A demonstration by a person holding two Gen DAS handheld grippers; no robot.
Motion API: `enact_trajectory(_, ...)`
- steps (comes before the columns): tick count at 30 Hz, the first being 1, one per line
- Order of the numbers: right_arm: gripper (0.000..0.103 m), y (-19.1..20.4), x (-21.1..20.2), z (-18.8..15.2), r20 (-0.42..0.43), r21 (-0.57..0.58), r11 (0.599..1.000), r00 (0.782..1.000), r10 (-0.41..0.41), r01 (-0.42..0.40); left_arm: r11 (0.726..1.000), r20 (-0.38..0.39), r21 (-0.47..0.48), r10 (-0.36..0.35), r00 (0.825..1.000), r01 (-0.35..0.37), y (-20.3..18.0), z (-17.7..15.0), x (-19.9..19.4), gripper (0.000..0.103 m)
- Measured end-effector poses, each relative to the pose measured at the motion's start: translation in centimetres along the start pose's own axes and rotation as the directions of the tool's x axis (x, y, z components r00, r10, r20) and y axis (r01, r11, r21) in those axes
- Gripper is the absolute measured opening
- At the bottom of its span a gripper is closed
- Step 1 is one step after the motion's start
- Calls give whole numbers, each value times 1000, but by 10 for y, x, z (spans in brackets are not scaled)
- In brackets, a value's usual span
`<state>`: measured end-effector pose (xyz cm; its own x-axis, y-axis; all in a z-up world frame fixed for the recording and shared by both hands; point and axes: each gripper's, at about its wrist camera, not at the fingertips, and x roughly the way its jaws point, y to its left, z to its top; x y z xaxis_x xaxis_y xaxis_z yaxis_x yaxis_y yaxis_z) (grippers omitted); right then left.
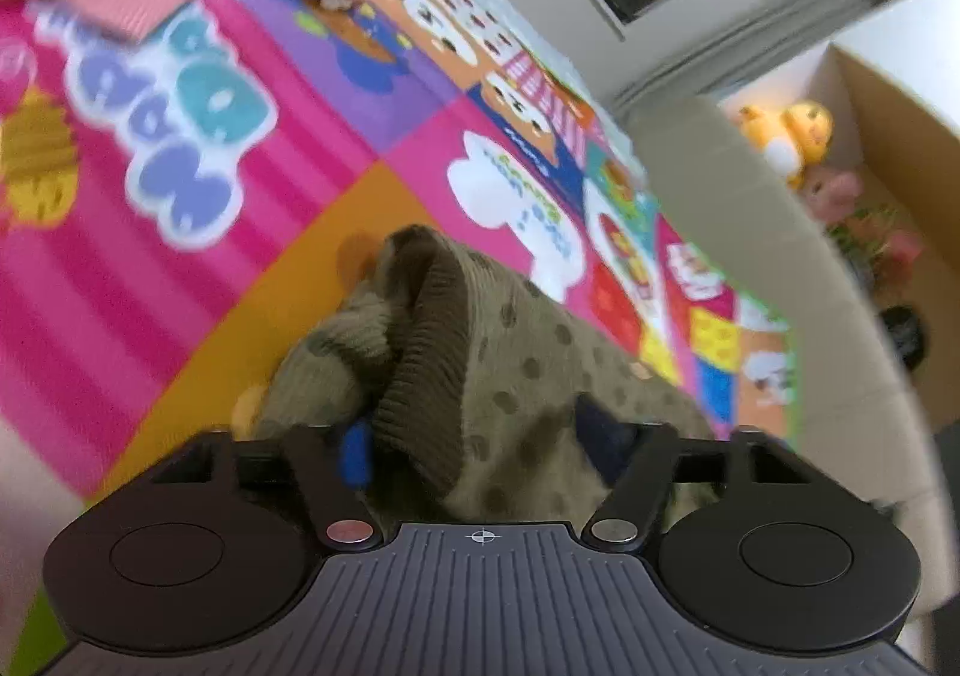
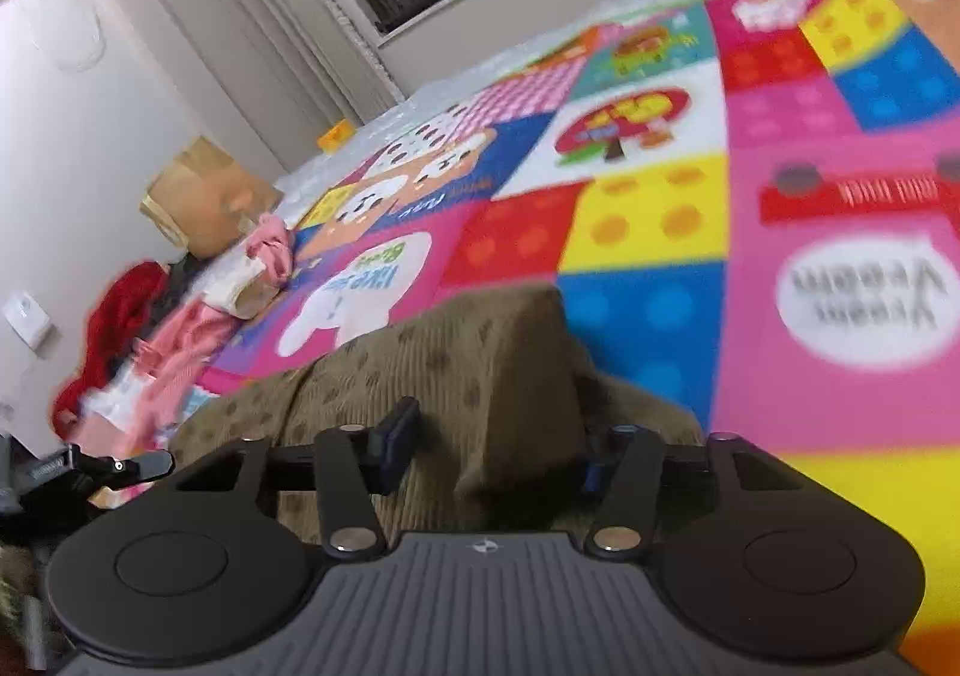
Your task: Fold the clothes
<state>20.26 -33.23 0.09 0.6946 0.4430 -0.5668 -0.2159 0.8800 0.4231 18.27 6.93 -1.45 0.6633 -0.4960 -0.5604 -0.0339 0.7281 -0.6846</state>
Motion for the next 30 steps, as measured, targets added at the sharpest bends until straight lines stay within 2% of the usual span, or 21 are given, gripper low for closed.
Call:
enact_trajectory(1,18,7,-1,0,6,-46,998,1000,-31,31,999,3,41,32,999,-32,-5,-1,0,35)
enact_trajectory(2,12,11,-6,0,15,-70,997,999,-37,38,995,13,79,60,998,-61,-11,-2,-3,19)
enact_trajectory(3,12,14,-14,1,24,-81,996,999,-28,30,994,22,91,56,998,-58,-14,-3,-10,16)
enact_trajectory(8,11,28,-61,1,73,-127,992,997,26,-17,985,80,169,-1,997,-13,-39,-12,-60,15)
enact_trajectory(11,11,32,-75,-5,86,-155,988,996,2,11,970,91,244,-7,996,-16,-56,-25,-80,15)
enact_trajectory(15,12,24,-44,-13,47,-228,967,993,-106,114,963,73,254,77,994,-94,-48,-37,-62,17)
enact_trajectory(16,13,21,-35,-15,37,-248,959,990,-135,140,951,74,276,121,990,-137,-45,-38,-51,18)
enact_trajectory(17,20,18,-25,-17,17,-264,951,986,-163,162,929,85,316,176,981,-194,-43,-39,-42,18)
enact_trajectory(18,24,16,-21,-16,1,-271,947,984,-178,171,900,98,356,230,968,-250,-41,-40,-32,22)
enact_trajectory(19,29,14,-19,-14,-9,-274,946,983,-184,175,890,95,371,247,964,-264,-39,-39,-30,25)
enact_trajectory(21,35,15,-29,-10,-3,-306,935,981,-192,182,896,68,371,235,970,-244,-38,-33,-37,27)
enact_trajectory(22,44,17,-39,-8,8,-331,925,981,-194,185,893,68,385,224,972,-233,-40,-30,-44,28)
enact_trajectory(23,59,18,-49,-5,20,-355,916,981,-194,188,890,72,402,205,976,-217,-43,-27,-53,33)
enact_trajectory(24,64,18,-59,-1,30,-375,909,982,-184,182,886,76,419,186,980,-200,-46,-24,-63,48)
enact_trajectory(26,71,17,-73,11,32,-383,912,989,-146,147,899,61,416,118,991,-133,-48,-12,-73,67)
enact_trajectory(28,75,17,-77,27,22,-359,927,994,-103,104,913,44,402,53,998,-67,-50,3,-77,74)
enact_trajectory(30,81,16,-69,44,6,-325,944,998,-60,59,908,14,418,35,999,-38,-54,18,-63,87)
